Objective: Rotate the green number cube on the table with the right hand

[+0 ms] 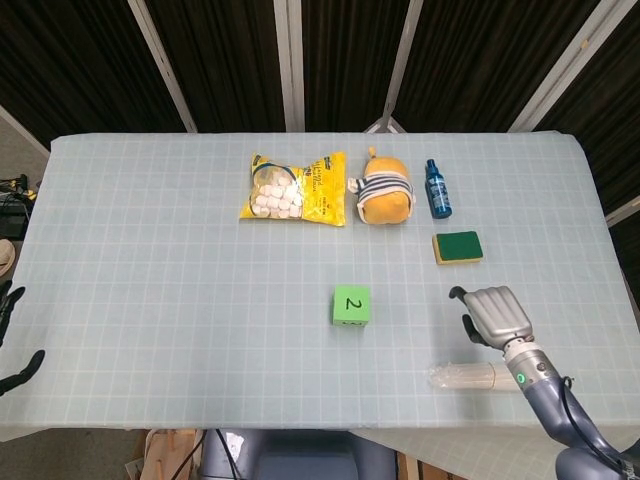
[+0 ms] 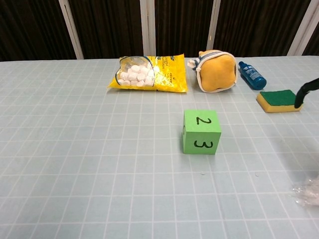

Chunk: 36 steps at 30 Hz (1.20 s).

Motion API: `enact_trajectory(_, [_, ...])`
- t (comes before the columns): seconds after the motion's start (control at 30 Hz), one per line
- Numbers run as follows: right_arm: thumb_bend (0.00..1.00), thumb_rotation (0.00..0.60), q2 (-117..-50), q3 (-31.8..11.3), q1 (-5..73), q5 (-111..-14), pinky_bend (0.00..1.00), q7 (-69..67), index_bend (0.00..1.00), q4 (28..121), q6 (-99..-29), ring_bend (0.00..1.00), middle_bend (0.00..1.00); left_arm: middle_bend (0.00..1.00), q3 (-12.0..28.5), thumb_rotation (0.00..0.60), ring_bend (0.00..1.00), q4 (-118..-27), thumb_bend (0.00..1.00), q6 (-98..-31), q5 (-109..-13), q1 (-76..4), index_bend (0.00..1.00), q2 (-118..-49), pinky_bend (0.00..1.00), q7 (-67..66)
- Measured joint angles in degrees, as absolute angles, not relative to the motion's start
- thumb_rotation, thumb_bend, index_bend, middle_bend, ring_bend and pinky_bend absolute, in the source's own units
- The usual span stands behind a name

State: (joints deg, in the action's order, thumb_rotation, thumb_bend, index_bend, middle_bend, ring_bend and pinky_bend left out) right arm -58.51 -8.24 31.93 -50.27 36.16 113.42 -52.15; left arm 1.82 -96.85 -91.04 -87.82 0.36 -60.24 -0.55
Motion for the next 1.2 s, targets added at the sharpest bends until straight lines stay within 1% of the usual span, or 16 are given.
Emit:
enact_trajectory(0.2, [0.64, 0.6, -62.3, -8.1, 37.9, -41.7, 0.74, 42.2, 0.3, 114.7, -53.4, 0.89, 0.88, 0.0, 2.1, 0.6, 0.0, -96.9, 0.36, -90.7, -87.2, 0.2, 0.02, -60.1, 0.0, -0.2])
enact_trajectory(0.6, [0.64, 0.6, -68.9, -7.0, 49.3, -26.1, 0.74, 49.2, 0.3, 114.4, -55.8, 0.89, 0.88, 0.0, 2.6, 0.6, 0.0, -96.9, 0.36, -90.4, -86.0, 0.1, 0.02, -59.8, 0.0, 0.7])
enact_trajectory(0.9, [0.64, 0.6, -72.2, -6.9, 54.5, -21.6, 0.74, 49.7, 0.3, 113.5, -56.7, 0.89, 0.88, 0.0, 2.7, 0.6, 0.0, -96.9, 0.36, -90.4, -85.9, 0.1, 0.02, -59.7, 0.0, 0.6])
enact_trajectory(1.2, [0.64, 0.6, -73.9, -7.0, 58.2, -17.9, 0.74, 48.4, 0.3, 112.0, -56.0, 0.89, 0.88, 0.0, 2.8, 0.6, 0.0, -96.9, 0.36, -90.3, -85.6, 0.0, 0.02, -59.7, 0.0, 0.7])
